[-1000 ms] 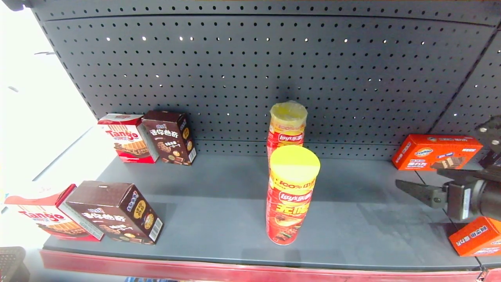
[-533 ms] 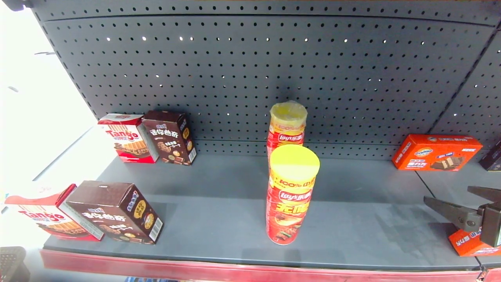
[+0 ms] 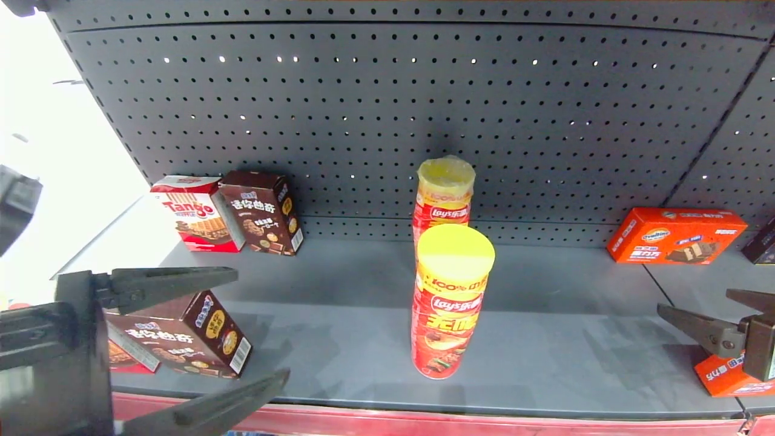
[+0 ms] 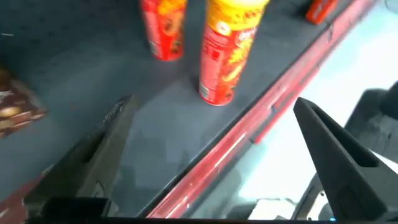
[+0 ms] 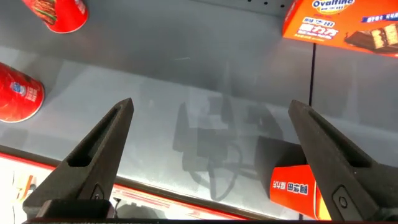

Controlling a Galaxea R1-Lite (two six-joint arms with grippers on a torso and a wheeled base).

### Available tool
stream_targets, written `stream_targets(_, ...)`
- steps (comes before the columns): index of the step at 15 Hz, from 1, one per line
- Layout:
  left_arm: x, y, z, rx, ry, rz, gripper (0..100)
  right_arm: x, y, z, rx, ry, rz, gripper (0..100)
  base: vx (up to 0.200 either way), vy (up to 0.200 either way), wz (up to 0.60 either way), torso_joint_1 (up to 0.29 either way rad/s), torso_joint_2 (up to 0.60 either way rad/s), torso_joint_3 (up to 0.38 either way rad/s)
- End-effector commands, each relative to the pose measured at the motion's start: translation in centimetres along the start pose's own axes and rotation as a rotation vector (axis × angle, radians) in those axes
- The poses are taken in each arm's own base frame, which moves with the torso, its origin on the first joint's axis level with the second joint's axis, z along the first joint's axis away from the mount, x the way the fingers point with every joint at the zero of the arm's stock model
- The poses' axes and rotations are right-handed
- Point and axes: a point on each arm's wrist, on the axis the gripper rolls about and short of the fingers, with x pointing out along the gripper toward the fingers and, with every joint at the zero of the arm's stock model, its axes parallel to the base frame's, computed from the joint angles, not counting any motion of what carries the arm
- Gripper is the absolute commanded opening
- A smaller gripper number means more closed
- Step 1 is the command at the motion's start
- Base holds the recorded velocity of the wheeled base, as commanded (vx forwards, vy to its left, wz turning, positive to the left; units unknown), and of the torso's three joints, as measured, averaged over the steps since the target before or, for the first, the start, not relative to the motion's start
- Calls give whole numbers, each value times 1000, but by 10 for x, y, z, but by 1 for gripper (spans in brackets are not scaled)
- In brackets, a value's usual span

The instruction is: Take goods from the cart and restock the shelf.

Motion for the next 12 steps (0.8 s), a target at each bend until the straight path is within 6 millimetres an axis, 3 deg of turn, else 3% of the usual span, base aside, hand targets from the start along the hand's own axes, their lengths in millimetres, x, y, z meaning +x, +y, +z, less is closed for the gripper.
stream_targets(1,34,3,0,-1,81,-22,100,1,-1,0,2,4,-7,100,0,0,0,0,0,0)
stream_targets(3,44,7,1,3,99,-14,100,1,-2,1,5,3,-14,100,0,0,0,0,0,0)
stream_targets(7,79,40,-16,147,216,94,100,3,-2,1,5,4,-17,100,0,0,0,0,0,0)
stream_targets(12,106,50,-19,153,219,107,100,9,-2,3,5,15,-19,100,0,0,0,0,0,0)
